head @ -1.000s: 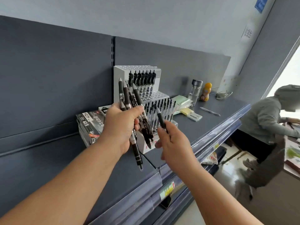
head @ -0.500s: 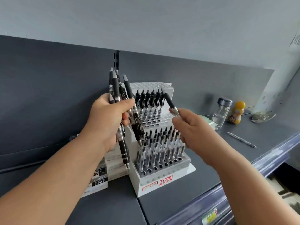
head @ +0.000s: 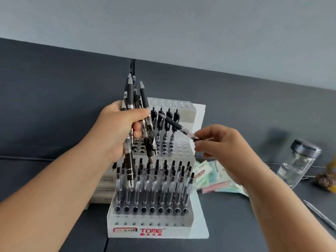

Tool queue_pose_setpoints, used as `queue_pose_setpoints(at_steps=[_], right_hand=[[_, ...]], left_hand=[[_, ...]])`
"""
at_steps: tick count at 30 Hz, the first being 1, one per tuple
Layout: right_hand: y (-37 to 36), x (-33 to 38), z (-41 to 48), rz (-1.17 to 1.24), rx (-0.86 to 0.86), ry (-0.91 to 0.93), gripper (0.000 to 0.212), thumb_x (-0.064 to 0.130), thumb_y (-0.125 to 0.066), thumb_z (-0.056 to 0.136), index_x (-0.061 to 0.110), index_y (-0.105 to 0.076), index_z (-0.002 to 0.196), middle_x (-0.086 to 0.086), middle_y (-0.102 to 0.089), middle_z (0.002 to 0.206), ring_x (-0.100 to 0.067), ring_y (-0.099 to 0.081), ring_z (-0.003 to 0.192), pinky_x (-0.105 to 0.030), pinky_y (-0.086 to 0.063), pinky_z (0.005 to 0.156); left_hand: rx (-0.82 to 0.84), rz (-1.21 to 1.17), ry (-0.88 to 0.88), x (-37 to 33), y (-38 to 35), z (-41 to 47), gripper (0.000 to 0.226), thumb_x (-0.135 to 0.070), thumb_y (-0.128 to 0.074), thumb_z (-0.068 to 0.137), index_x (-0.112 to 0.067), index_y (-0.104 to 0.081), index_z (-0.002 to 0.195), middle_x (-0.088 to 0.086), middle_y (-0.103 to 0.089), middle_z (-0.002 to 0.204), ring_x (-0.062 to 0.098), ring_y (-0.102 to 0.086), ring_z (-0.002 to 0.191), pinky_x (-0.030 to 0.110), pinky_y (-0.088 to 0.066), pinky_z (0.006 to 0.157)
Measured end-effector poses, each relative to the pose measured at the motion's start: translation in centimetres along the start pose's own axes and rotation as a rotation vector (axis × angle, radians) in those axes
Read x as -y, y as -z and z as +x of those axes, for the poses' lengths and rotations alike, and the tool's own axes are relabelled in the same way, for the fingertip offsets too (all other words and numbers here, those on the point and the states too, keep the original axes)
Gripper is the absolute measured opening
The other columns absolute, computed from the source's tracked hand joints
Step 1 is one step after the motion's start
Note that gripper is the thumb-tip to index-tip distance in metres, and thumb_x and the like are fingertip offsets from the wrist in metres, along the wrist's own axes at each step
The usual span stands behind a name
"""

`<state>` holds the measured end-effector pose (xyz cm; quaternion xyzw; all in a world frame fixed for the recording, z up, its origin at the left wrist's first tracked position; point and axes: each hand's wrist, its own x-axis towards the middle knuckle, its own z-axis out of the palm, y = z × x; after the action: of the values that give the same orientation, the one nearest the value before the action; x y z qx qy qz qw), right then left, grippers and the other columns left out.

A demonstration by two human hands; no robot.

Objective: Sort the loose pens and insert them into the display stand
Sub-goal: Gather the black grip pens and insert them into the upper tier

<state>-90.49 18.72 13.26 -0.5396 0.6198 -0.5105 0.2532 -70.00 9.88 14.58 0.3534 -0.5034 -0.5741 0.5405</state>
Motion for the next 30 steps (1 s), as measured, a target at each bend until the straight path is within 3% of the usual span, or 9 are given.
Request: queue_pose_setpoints(at_steps=[5,13,22,27,30], right_hand=[[0.9,-0.8,2.2,0.259,-0.008,-0.037,0.016,0.004,-0.074,0.077,0.014,-0.061,0.078,0.001,-0.061,0.063,-0.011,-0.055,0.058,-0.025,-0.044,0.058],[1.6,-0.7,4.3,0.61,-0.058,-0.054,0.019,-0.002,-0.063,0.084,0.014,-0.059,0.093,-0.005,-0.068,0.085,-0.013,-0.062,0.074,-0.029,-0.045,0.073],[0.1,1.7,5.7,0.212,-0.29,0.251,0.015,0.009,-0.063,0.088,0.023,-0.063,0.085,0.004,-0.071,0.079,-0.009,-0.067,0.072,-0.024,-0.053,0.068],[-1.6,1.2,6.5,0.065,-0.266,0.243,0.016,0.011,-0.064,0.087,0.027,-0.063,0.085,0.005,-0.069,0.077,-0.012,-0.065,0.072,-0.034,-0.056,0.074],[-2.5,0.5,6.5,-0.009,-0.25,0.192,0.01,0.013,-0.064,0.087,0.022,-0.065,0.093,0.005,-0.069,0.083,-0.012,-0.066,0.08,-0.031,-0.055,0.078]], left_hand=[[-0.057,0.028,-0.002,0.1,-1.7,-0.3,0.017,-0.006,-0.071,0.08,-0.013,-0.057,0.087,-0.001,-0.049,0.057,0.01,-0.04,0.044,0.019,-0.033,0.037],[-0.064,0.067,-0.016,-0.2,-2.2,0.2,0.019,-0.003,-0.069,0.081,-0.009,-0.056,0.093,0.001,-0.049,0.062,0.008,-0.041,0.047,0.018,-0.036,0.037],[-0.036,0.087,-0.052,-0.6,-2.4,0.4,0.019,-0.002,-0.069,0.081,-0.009,-0.056,0.091,-0.001,-0.05,0.065,0.007,-0.042,0.048,0.018,-0.037,0.038],[-0.017,0.098,-0.056,-0.8,-2.1,0.2,0.021,-0.002,-0.069,0.081,-0.006,-0.056,0.097,0.0,-0.05,0.066,0.007,-0.043,0.047,0.018,-0.038,0.038],[-0.012,0.101,-0.045,-0.8,-1.6,0.0,0.021,-0.002,-0.07,0.081,-0.006,-0.056,0.097,0.001,-0.049,0.063,0.008,-0.042,0.045,0.019,-0.037,0.037]])
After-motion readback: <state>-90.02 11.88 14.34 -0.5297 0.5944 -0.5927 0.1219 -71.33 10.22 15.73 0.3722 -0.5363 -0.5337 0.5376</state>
